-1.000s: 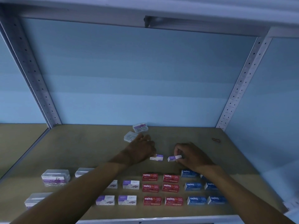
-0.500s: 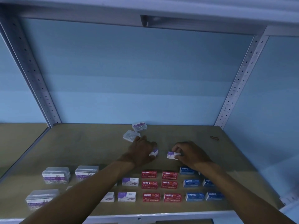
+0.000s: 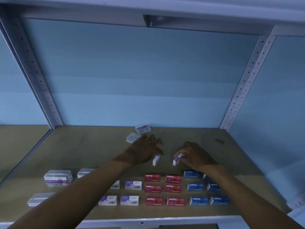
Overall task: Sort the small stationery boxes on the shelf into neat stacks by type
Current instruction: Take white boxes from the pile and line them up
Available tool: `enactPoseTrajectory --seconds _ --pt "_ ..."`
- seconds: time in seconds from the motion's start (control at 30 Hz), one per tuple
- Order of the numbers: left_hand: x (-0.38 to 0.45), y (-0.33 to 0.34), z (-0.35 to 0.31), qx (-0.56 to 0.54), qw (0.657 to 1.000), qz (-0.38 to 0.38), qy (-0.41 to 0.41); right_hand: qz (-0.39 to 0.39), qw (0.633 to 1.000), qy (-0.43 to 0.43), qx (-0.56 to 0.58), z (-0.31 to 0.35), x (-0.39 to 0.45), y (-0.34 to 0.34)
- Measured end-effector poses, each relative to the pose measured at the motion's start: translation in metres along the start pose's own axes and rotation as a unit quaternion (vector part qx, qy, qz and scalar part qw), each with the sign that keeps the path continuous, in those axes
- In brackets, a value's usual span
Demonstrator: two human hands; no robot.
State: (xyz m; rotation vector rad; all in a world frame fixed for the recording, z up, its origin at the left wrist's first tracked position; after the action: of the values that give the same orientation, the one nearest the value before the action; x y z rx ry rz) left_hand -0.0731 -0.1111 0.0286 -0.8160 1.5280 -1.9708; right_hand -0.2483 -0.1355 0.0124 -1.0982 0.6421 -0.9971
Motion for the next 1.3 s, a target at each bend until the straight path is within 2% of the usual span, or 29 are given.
enactPoseTrajectory --seconds 0.07,0.23,0.43,0.63,0.77,0.9,1.1,1.3 --pt "-0.001 -0.002 0.002 -0.024 1.000 -0.017 -0.005 -0.001 1.000 0.006 -0.001 -0.002 -0.001 0.001" --pt "-0.012 0.004 0.012 -0.061 0.997 0.020 -0.046 0.001 1.000 0.002 0.005 -0.004 -0.002 0.004" --pt "-0.035 0.001 0.021 -0.065 0.992 0.026 -0.108 -0.004 1.000 0.009 0.000 0.001 0.004 0.010" --pt "-0.072 -0.027 0.039 -0.063 0.985 -0.016 -0.158 0.011 0.999 -0.020 0.027 0.053 0.018 0.016" --pt "-0.104 -0.036 0.056 -0.063 0.980 0.013 -0.186 0.006 0.997 -0.062 0.040 0.098 0.022 0.019" --pt "-0.128 -0.034 0.058 -0.066 0.981 0.043 -0.176 0.037 0.995 -0.079 0.040 0.131 0.023 0.033" --pt "-0.142 -0.019 0.049 -0.040 0.982 0.092 -0.157 0.077 0.994 -0.082 0.017 0.145 0.017 0.059" --pt "-0.145 -0.013 0.050 -0.058 0.980 0.089 -0.167 0.078 0.994 -0.078 0.013 0.144 0.012 0.061"
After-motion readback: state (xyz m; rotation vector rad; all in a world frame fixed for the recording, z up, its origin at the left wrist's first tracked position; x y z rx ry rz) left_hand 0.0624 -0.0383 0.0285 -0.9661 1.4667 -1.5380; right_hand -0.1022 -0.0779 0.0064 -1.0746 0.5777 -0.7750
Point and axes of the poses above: each hand's wrist, its own x-axis towards the middle knuckle, its own y-axis out of the palm, z = x × y, the point moved 7 cm from there along x, towards the middle knuckle, and after that the axes turned 1 degree about y, right-handed, at the moved point
